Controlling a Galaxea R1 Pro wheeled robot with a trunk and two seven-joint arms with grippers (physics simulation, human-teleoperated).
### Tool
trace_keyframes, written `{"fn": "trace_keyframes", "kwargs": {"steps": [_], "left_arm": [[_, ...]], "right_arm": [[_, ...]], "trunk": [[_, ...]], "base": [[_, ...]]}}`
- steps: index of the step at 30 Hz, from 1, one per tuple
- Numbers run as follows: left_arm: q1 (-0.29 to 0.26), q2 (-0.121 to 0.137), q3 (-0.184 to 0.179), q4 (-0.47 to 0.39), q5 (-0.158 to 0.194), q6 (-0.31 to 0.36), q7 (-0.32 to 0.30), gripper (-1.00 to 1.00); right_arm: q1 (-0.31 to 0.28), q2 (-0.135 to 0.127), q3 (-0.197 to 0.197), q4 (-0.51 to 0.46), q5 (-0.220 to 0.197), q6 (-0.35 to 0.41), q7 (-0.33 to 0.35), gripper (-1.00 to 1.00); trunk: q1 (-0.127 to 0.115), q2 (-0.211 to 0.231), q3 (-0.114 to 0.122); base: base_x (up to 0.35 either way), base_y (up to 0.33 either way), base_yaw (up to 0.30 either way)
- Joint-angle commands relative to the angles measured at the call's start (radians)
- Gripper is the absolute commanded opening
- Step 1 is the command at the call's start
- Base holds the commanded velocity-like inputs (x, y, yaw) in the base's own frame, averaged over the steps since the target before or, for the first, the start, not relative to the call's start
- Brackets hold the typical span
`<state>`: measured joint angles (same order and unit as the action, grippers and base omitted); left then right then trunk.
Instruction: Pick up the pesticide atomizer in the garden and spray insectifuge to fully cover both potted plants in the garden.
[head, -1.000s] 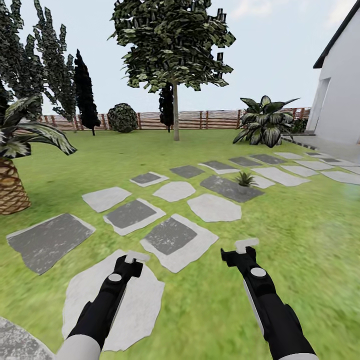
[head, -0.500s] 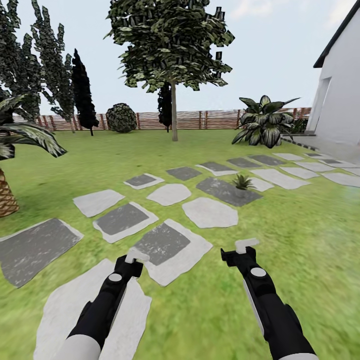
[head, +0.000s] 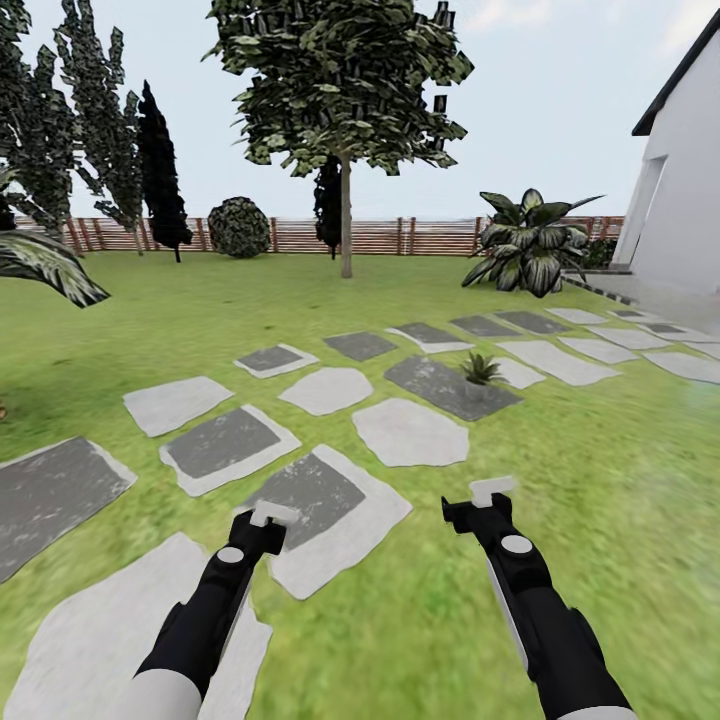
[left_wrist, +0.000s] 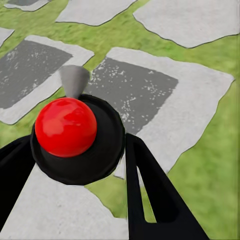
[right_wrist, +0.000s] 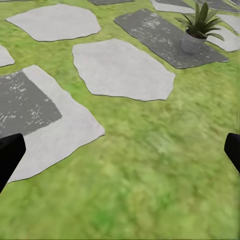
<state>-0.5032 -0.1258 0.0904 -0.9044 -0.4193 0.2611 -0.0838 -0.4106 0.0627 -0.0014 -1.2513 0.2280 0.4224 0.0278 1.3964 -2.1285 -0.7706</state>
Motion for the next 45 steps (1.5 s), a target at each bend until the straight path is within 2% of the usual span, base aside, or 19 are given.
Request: {"fn": "trace_keyframes", "kwargs": {"steps": [1, 35, 45], "left_arm": [[-0.001, -0.001, 0.005, -0.002, -0.010, 0.003, -0.009, -1.00], [-0.002, 0.000, 0.006, -0.001, -0.009, 0.004, -0.008, -1.00], [-0.002, -0.001, 0.006, -0.001, -0.009, 0.004, -0.008, -1.00]], "right_arm": [[0.000, 0.000, 0.000, -0.001, 0.010, 0.006, 0.003, 1.00], [0.000, 0.000, 0.000, -0.002, 0.010, 0.006, 0.003, 1.00], [0.000, 0.000, -0.001, -0.002, 0.010, 0.006, 0.003, 1.00]], "trunk": [[0.000, 0.000, -0.001], [0.000, 0.000, -0.001], [0.000, 0.000, -0.001]], "base": [[0.289, -0.228, 0.000], [0.289, -0.227, 0.000], [0.336, -0.026, 0.000]]}}
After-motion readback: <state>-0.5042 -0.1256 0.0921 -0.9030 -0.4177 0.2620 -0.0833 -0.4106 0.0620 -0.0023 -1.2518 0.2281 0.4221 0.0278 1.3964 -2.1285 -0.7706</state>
